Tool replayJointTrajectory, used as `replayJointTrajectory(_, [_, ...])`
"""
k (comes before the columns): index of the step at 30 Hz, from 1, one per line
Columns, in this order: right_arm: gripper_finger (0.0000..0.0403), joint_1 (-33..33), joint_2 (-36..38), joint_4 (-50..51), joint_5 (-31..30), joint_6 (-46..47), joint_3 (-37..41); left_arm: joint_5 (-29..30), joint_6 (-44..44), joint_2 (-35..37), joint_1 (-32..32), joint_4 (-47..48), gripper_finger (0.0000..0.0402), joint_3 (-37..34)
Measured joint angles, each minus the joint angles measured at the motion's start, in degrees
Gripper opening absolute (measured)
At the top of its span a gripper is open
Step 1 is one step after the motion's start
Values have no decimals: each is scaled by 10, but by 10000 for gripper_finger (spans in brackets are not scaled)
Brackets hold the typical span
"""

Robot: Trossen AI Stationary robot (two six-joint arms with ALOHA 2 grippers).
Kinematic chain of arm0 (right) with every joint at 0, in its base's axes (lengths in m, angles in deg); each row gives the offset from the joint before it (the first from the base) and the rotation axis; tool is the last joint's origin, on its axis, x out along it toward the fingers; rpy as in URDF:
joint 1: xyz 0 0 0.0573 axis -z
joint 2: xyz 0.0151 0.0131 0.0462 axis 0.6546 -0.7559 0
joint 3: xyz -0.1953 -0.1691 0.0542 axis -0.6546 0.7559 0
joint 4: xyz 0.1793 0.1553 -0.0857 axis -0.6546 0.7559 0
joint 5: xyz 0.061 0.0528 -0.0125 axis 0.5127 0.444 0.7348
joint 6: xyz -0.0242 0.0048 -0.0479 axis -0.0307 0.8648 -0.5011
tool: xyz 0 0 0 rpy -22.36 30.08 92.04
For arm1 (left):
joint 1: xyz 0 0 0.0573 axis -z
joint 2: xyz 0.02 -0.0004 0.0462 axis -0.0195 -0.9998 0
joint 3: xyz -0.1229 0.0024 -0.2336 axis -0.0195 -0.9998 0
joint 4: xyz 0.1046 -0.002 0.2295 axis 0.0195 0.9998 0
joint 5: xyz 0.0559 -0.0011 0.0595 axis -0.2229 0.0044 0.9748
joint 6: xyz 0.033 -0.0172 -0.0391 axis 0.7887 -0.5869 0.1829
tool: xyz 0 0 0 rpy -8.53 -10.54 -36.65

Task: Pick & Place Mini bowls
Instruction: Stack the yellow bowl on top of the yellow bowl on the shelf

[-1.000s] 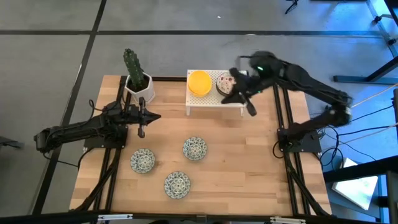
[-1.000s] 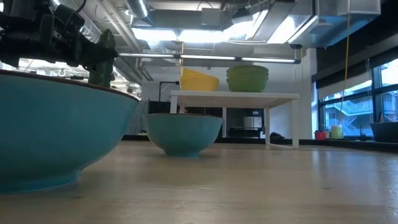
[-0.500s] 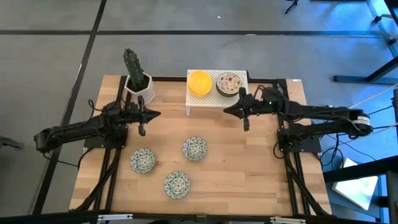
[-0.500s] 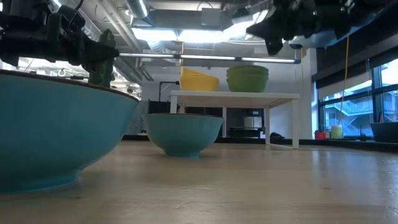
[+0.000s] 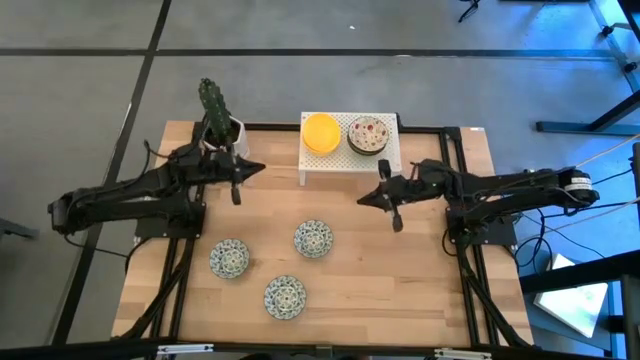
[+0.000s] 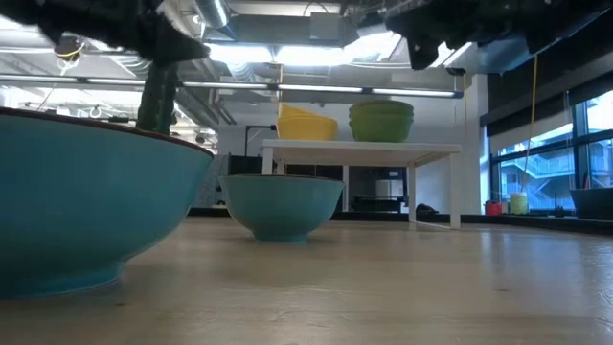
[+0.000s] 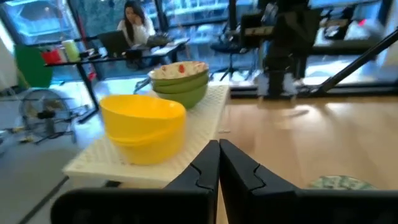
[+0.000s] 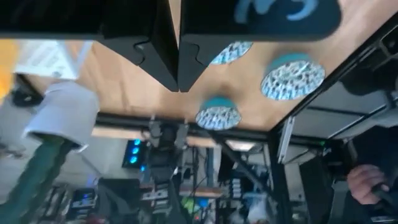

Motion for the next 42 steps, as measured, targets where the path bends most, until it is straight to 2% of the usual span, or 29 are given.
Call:
replayJointTrajectory(4, [3, 1, 39, -29, -3, -8, 30, 15, 50, -69, 0, 57, 6, 83])
replayJointTrajectory(8, [5, 1, 79, -119, 0, -1, 84, 15, 98, -136, 0, 120, 4, 149])
replayJointTrajectory(12, [3, 5, 104, -141, -30, 9, 107, 35, 123, -195, 5, 129, 4, 193])
replayJointTrajectory(18, [7, 1, 101, -142, -34, 13, 110, 154, 198, -289, 7, 122, 11, 274])
replayJointTrajectory(24, [6, -14, 99, -142, -22, 11, 110, 167, 283, -387, -4, 181, 52, 386])
replayJointTrajectory(30, [10, -17, 102, -138, -12, 11, 110, 216, 423, -464, 4, 242, 130, 490])
replayJointTrajectory(33, [9, -17, 103, -129, -7, 2, 110, 190, 554, -484, 9, 296, 152, 523])
replayJointTrajectory(35, [7, -17, 102, -122, 5, -3, 110, 160, 597, -501, 11, 318, 154, 543])
replayJointTrajectory(38, [6, -17, 102, -120, 12, -4, 110, 132, 595, -532, 3, 343, 146, 588])
replayJointTrajectory(42, [12, -17, 102, -120, 12, -3, 110, 128, 578, -589, -15, 460, 134, 663])
